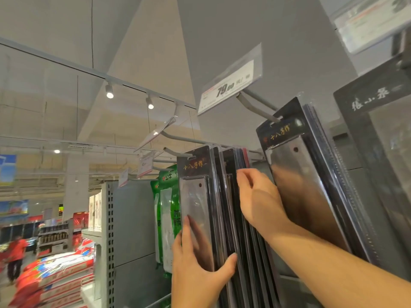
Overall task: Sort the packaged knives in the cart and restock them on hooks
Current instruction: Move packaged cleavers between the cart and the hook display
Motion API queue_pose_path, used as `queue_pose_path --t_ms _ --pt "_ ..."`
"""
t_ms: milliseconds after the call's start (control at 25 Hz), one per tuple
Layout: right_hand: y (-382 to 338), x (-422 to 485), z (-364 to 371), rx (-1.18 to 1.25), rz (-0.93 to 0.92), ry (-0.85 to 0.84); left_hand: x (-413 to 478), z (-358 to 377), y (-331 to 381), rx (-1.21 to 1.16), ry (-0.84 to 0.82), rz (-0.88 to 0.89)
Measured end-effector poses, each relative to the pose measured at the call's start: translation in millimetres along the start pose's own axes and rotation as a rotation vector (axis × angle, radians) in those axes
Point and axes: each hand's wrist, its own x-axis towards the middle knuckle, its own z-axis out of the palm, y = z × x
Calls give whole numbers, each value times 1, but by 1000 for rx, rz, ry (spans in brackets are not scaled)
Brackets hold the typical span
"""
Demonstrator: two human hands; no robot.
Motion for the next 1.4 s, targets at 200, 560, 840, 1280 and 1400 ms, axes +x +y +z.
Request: queue_pose_path --t_ms 200,560,840,1280,1400 --pt "-4 15 0 -226 42 38 0 -3 -2 -52 -17 26" --pt "-4 7 13 123 -30 -32 -4 -6 -5 -68 21 42" --pt "3 5 13 288 59 -188 -9 -3 -4 -95 12 50" --pt "28 19 4 -57 65 55 -10 -12 -7 -92 19 63" --pt "29 19 1 -21 97 9 -10 -12 -8 -91 11 78"
